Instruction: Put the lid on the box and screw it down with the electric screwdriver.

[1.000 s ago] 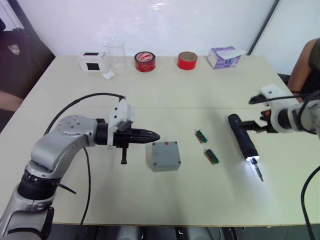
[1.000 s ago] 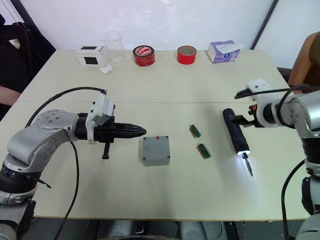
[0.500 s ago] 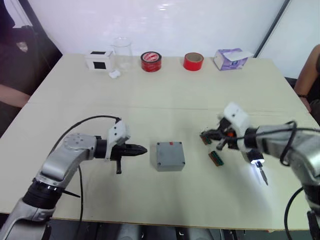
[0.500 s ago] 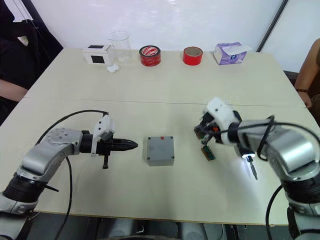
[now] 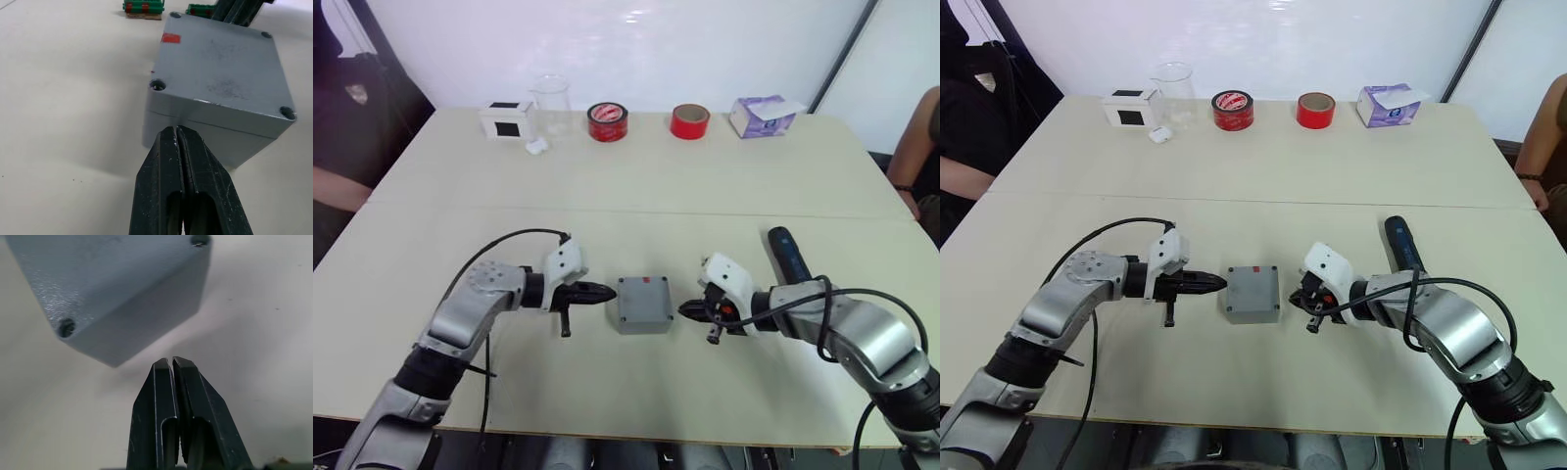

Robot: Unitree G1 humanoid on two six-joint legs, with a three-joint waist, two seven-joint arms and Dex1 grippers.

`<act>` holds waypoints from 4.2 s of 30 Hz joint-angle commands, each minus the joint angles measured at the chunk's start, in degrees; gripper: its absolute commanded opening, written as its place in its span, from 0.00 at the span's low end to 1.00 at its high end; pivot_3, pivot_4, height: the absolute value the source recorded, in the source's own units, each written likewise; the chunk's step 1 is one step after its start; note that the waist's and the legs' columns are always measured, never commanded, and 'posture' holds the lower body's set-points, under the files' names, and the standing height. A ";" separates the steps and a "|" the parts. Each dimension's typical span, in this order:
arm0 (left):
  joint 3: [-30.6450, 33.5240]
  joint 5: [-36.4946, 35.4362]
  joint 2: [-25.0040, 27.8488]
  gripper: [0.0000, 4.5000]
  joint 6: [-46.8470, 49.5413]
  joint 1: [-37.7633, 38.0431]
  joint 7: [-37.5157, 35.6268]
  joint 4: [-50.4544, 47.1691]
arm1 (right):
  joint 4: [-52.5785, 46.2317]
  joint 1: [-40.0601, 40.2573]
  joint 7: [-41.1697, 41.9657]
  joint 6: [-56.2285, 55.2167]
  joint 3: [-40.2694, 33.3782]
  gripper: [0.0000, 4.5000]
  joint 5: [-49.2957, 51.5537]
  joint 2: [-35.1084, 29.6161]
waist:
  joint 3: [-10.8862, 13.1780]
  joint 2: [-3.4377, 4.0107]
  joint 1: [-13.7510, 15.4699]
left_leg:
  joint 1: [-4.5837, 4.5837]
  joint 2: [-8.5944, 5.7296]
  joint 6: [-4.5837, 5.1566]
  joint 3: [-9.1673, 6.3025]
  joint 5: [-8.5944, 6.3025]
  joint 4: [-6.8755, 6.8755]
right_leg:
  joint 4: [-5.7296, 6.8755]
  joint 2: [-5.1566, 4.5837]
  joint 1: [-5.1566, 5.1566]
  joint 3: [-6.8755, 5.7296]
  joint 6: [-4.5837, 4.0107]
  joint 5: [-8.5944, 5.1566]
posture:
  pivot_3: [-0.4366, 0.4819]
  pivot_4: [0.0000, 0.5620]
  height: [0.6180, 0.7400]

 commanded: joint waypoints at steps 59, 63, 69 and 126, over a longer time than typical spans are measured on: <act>2.50 -1.37 2.37 0.00 0.69 -1.88 -3.08 -4.24 | -1.15 -3.30 3.90 -1.07 -0.62 0.02 -6.25 3.80 | 0.00 -0.01 -0.14 | 0.01 0.03 0.01 -0.02 -0.01 0.59 | 0.50 0.01 0.10 -0.04 -0.01 -0.01 | 0.48 0.27 1.00; 2.64 -1.32 2.19 0.00 0.67 -2.05 -3.31 -3.98 | -1.56 -3.13 3.53 -0.55 -0.92 0.02 -6.12 3.95 | 0.00 -0.02 -0.14 | 0.03 0.03 0.01 -0.02 -0.01 0.61 | 0.58 0.01 0.09 -0.04 -0.01 -0.01 | 0.48 0.27 1.00; 3.03 -1.25 1.68 0.00 0.25 -2.74 -2.87 -2.93 | -2.35 -3.26 3.11 0.41 -1.07 0.02 -5.40 4.31 | 0.00 -0.02 -0.15 | 0.05 0.03 0.01 -0.03 -0.01 0.62 | 0.63 0.01 0.09 -0.04 -0.01 -0.01 | 0.48 0.27 1.00; 9.24 -12.64 2.66 0.00 10.44 -9.22 1.92 -14.07 | 21.16 -4.87 -12.79 -8.72 -16.14 0.77 -10.27 17.77 | 0.01 -0.03 -1.46 | 0.08 0.02 0.01 -0.02 -0.01 0.60 | 0.71 0.03 0.07 -0.01 0.00 -0.01 | 0.48 0.27 1.00</act>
